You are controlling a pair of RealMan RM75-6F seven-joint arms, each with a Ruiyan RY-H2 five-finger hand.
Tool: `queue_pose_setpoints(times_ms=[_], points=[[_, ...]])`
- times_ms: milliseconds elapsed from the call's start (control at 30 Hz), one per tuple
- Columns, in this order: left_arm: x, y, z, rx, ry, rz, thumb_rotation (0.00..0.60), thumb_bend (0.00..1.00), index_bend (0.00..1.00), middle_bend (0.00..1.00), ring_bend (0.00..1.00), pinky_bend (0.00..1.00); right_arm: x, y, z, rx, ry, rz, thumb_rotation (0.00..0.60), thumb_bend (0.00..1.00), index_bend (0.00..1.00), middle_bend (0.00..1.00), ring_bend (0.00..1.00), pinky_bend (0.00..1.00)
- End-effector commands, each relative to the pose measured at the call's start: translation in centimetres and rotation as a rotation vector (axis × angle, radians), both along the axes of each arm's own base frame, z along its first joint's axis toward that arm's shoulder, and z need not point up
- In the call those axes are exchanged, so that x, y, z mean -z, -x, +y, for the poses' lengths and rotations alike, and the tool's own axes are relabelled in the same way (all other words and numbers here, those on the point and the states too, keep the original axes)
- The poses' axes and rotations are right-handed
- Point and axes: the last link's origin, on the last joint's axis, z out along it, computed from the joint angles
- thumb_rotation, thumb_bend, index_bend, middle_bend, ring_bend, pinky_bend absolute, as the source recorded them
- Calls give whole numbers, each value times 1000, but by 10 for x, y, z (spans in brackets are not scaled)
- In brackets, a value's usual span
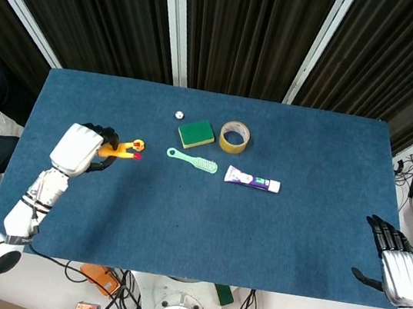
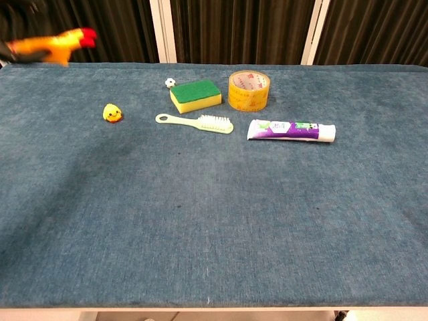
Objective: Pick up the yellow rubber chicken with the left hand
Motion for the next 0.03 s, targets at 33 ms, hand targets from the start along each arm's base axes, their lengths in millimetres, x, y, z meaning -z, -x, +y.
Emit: queue_pose_setpoints(times_ms=[33], points=[[-18,-5,-1,18,-50,10,600,479,693,668,586,609,0,0,0,0,0,1,600,213,74,126,158,192]])
